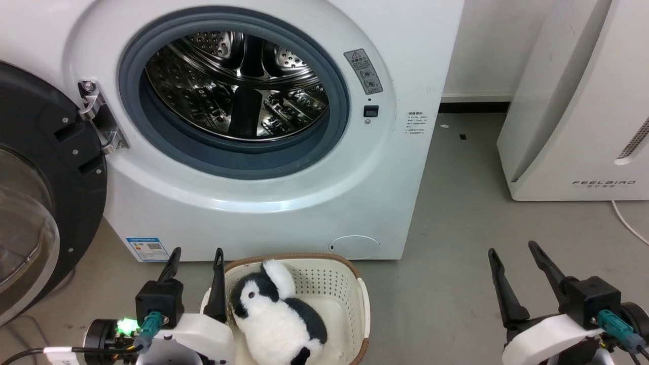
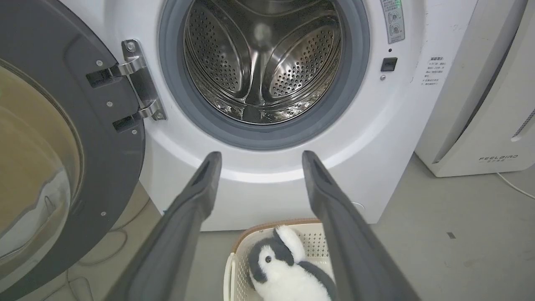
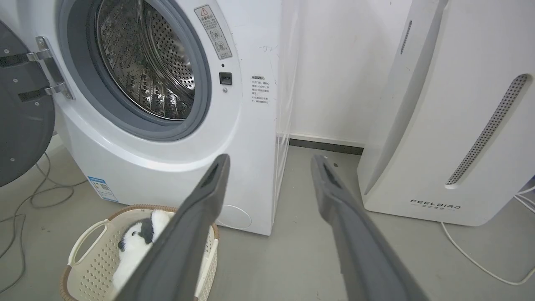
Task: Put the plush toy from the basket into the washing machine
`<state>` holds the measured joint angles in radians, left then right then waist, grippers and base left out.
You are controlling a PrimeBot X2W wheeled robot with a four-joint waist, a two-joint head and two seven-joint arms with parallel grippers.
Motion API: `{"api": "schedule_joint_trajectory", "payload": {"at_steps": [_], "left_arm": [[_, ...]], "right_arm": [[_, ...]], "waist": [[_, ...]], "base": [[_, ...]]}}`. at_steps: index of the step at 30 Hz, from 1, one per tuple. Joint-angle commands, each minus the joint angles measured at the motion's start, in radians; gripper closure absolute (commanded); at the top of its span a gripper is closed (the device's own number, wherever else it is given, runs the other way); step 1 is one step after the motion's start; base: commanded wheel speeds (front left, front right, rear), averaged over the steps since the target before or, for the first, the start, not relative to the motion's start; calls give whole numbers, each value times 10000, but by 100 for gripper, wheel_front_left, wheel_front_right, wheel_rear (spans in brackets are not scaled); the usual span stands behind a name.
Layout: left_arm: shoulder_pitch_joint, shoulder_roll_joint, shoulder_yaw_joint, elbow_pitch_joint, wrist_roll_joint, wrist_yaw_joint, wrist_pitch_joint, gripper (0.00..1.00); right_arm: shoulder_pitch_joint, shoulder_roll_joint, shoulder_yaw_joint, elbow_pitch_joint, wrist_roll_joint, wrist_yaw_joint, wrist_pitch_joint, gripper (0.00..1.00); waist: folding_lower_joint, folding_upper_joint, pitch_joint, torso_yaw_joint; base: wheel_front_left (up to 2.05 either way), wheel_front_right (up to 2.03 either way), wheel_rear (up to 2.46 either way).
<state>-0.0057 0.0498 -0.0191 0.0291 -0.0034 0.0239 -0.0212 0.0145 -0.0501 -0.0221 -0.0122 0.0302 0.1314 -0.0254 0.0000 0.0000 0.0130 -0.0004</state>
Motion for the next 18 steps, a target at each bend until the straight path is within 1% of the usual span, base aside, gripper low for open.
{"api": "schedule_joint_trajectory", "payload": {"at_steps": [1,18], "left_arm": [[-185,3,-42,85,-51,64,-124,0],[-1270,100,-378,1595,21,185,-479,0]], "right_arm": [[-84,0,-53,-96,107,-1,-93,0],[-543,0,-141,-462,392,-2,-446,0]], "waist": [[0,0,35,-1],[0,0,888,-220]], "base": [[0,0,0],[0,0,0]]}}
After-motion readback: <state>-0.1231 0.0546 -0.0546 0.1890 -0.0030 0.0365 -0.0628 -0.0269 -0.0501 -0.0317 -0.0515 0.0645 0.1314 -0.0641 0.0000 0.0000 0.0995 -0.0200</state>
